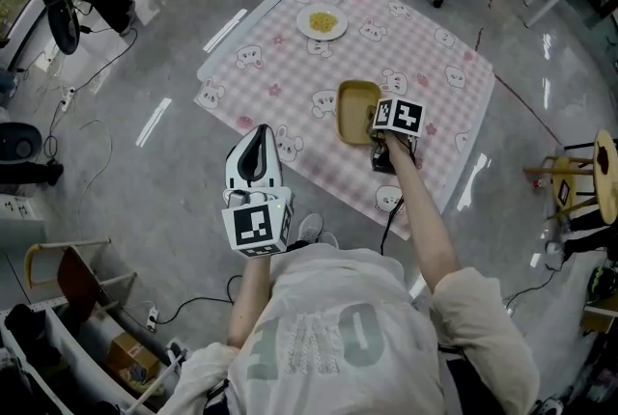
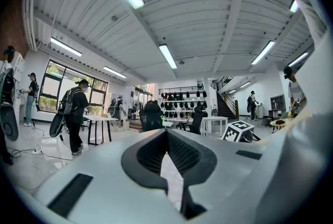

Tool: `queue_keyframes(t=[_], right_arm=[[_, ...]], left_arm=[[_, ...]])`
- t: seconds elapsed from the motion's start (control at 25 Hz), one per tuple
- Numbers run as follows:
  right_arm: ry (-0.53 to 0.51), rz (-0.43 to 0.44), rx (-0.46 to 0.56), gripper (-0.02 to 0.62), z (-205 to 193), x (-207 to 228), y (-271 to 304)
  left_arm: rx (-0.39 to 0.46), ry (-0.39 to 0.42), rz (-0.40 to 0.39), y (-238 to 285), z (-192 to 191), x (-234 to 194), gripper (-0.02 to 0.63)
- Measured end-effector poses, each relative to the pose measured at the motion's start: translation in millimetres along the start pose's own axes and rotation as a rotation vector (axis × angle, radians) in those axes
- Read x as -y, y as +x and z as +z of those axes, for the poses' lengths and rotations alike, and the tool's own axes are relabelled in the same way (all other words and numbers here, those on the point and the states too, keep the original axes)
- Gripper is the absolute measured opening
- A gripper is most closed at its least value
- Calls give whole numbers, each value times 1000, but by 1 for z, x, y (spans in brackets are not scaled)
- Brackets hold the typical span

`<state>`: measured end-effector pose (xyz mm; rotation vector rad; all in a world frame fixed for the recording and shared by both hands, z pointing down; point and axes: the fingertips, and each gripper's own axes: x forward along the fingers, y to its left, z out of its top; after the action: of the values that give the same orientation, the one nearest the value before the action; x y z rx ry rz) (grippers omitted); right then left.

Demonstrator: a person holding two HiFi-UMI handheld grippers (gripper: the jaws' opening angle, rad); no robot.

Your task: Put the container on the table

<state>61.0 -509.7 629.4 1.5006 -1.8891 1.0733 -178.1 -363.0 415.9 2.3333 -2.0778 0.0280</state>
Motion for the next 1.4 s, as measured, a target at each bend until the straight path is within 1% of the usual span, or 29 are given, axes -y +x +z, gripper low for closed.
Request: queue_keyframes(t=[0.2,0.4,0.56,0.72,0.84,0.96,1.08,1.16,1.24,1.4], right_arm=[[-42,7,136,155,40,-13,-31],[-95,71,287,160,82,-42,-77],[-161,120,454,156,105,-70,-130],[-255,157,646,130,111,-100,-189],[-296,192,797,100,104,-115,-230],[-321,175,892,81,90,-121,-258],[-320,129,937,58,72,-118,-271],[-308,110,942,46,61,-113,-273],[-289,100,929,37,51,-107,-272],[-280,75,864,29,29,-97,-259]], left_arm=[[2,-7,-4,-2,7,0,23],[5,-22,-22,-1,20,3,23],[29,-12,-41,0,35,6,23],[54,-6,-57,1,49,8,23],[72,-5,-63,3,56,10,23],[81,2,-67,2,61,12,23],[96,12,-77,0,65,15,23],[113,19,-82,-1,69,17,23],[132,29,-82,-2,73,19,23],[146,37,-83,-2,76,20,23]])
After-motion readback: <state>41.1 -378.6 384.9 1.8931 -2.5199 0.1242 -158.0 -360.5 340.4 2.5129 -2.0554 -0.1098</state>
